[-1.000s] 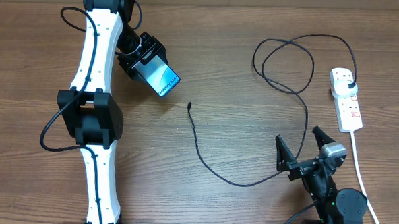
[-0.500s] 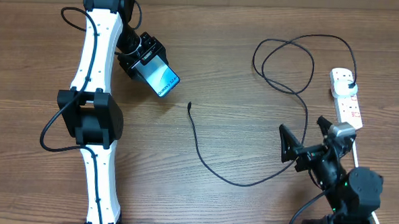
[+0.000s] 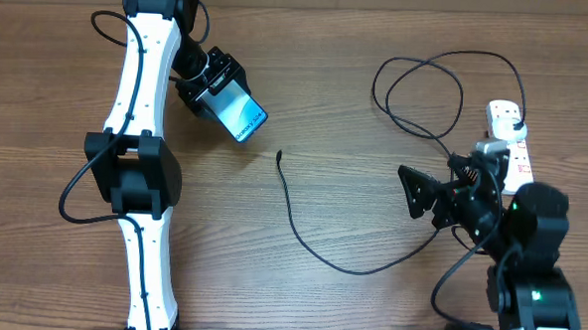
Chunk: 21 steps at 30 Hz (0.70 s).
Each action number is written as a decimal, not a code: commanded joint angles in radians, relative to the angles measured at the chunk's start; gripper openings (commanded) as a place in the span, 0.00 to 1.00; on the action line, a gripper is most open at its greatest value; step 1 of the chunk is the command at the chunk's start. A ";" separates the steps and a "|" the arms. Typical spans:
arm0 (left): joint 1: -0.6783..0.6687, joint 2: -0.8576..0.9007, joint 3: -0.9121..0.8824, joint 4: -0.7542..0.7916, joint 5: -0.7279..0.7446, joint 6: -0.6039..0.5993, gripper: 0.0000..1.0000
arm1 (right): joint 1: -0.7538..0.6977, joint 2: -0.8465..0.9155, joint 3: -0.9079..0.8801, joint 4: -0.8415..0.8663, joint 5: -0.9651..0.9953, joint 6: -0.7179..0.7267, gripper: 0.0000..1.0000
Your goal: Plug charger to phone and switch on socket
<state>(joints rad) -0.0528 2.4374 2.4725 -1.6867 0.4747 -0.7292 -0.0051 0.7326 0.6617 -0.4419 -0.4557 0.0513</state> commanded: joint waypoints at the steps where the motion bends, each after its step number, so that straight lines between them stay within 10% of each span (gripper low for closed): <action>1: -0.009 -0.005 -0.001 -0.003 0.102 0.018 0.21 | 0.004 0.065 0.079 -0.041 -0.031 0.001 1.00; 21: -0.006 -0.005 -0.001 -0.003 0.510 0.015 0.04 | 0.004 0.263 0.100 -0.091 -0.264 0.002 1.00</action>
<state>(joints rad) -0.0528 2.4374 2.4725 -1.6867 0.8604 -0.7292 -0.0051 0.9951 0.7322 -0.5377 -0.6437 0.0525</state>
